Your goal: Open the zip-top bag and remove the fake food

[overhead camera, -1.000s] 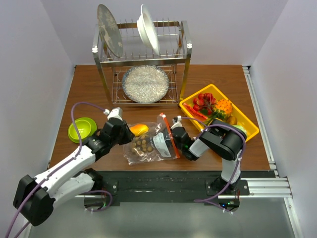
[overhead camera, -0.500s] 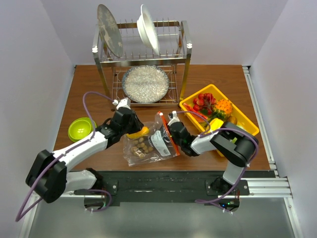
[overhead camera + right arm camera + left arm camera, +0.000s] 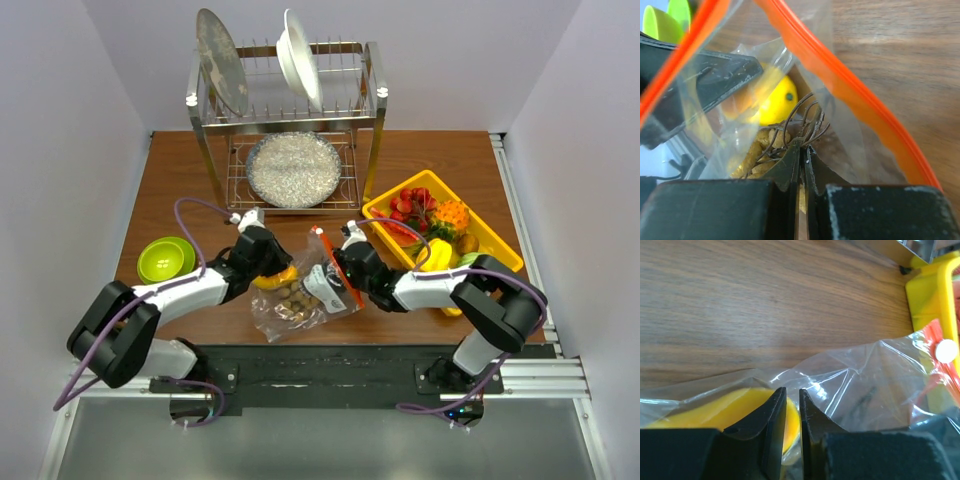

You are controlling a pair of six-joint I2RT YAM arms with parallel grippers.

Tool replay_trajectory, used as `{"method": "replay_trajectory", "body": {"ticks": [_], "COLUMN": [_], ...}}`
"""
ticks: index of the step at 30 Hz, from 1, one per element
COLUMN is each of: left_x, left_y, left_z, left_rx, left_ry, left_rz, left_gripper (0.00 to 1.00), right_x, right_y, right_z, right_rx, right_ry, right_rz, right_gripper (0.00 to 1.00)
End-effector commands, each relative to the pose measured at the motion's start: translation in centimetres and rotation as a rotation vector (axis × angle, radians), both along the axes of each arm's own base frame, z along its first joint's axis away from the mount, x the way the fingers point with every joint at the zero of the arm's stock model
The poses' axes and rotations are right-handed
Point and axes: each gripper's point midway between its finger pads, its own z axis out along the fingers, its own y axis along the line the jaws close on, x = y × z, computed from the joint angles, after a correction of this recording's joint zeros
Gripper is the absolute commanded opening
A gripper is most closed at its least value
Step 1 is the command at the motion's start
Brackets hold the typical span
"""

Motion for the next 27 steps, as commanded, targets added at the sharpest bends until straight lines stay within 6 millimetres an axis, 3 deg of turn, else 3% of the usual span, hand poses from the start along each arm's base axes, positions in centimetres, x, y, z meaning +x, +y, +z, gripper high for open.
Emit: {"method": "replay_trajectory", "body": {"ticks": [1,10,14,22,27], "left_x": [0.3,-0.6,-0.7,-0.9,-0.8], "left_y": [1.6,2.3,2.2,1.6,1.7], "left_z": [-1.6,-3.7,-3.8,-3.6,-3.0], "left_rx": [0.063,0.097,0.098,0.091,0.106], "left_ry": [0.024,0.065,0.057,0.026,-0.007], "left_rz": [0.077,0.074,0.055,-0.009,-0.034], "left_gripper": [0.20,0.13,0.01,0.00,0.00], "right_x": [0.9,1.2,1.5,1.4,1.6], "right_y": [-1.2,-3.3,-4.2,-5.1,-5.8], "right_z": [1.4,3.9,5.0,7.3,10.0], "right_rx": [-0.056,-0.110,-0.144,-0.148,-0.169], "right_ry": [-0.072,-0.147,-0.190,-0.258,-0.308], "right_rz": [-0.034,-0.075,-0.092,-0.086,-0.092], "right_gripper": [0.00,0.00,0.00,0.00,0.00]}}
